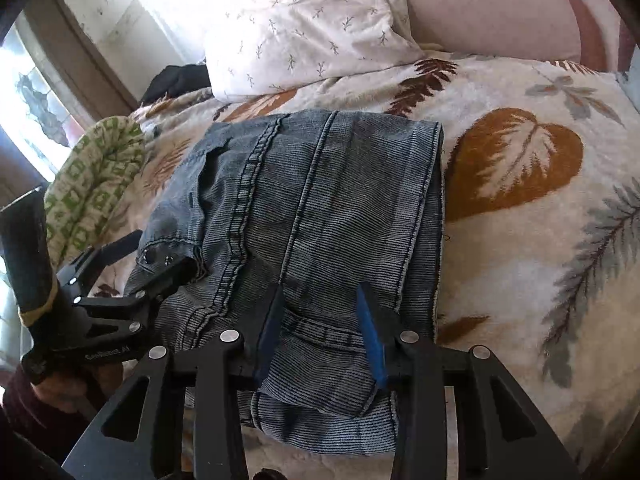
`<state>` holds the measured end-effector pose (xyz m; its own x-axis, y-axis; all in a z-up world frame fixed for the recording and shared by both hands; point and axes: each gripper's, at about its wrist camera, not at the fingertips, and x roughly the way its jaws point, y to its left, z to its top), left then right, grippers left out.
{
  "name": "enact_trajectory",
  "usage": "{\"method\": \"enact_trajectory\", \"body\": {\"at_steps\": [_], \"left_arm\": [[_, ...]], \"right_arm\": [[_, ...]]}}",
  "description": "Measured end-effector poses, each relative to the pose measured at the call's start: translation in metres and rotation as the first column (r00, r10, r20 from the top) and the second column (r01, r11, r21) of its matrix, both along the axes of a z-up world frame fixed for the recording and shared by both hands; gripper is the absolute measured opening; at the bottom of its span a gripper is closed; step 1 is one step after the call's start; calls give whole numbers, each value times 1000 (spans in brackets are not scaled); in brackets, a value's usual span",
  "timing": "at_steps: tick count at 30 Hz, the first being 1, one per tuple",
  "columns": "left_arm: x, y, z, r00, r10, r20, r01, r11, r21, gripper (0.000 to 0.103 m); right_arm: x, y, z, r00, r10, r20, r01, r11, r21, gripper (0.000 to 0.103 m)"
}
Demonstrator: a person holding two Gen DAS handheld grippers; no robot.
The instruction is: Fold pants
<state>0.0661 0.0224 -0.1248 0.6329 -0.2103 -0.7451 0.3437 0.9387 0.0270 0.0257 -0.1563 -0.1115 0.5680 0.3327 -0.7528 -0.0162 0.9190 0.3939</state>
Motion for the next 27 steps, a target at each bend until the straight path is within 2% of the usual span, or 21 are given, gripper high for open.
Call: {"method": "enact_trajectory", "body": {"at_steps": [2,4,6,7,10,13,20,27], "left_arm": [[-15,3,12,999,24,43,-25,999,21,103],[-37,5,27,992,30,122,-37,998,55,103],[-58,7,41,982,30,187,-46,996,82,103],[-70,8,47,977,27,212,-47,995,90,103],[-96,12,63,968,22,251,-49,994,99,103],[-119,15,75,962,17,271,-45,994,97,103],[-156,22,99,947,23,321,-52,995,83,103],[-160,37,105,942,50,331,-80,994,77,103]], "right_arm": [[-12,-3,13,999,-28,17,28,999,23,47],[-28,-6,29,996,-54,71,53,999,12,53],[-51,-8,49,985,-78,153,80,997,-12,55],[-65,-10,60,976,-93,197,97,995,-10,59],[-99,-15,81,945,-151,290,146,989,39,75],[-130,-13,98,917,-172,361,176,984,22,77],[-159,-11,102,909,-199,365,203,979,30,78],[-169,-18,101,902,-244,356,270,963,-24,80]]}}
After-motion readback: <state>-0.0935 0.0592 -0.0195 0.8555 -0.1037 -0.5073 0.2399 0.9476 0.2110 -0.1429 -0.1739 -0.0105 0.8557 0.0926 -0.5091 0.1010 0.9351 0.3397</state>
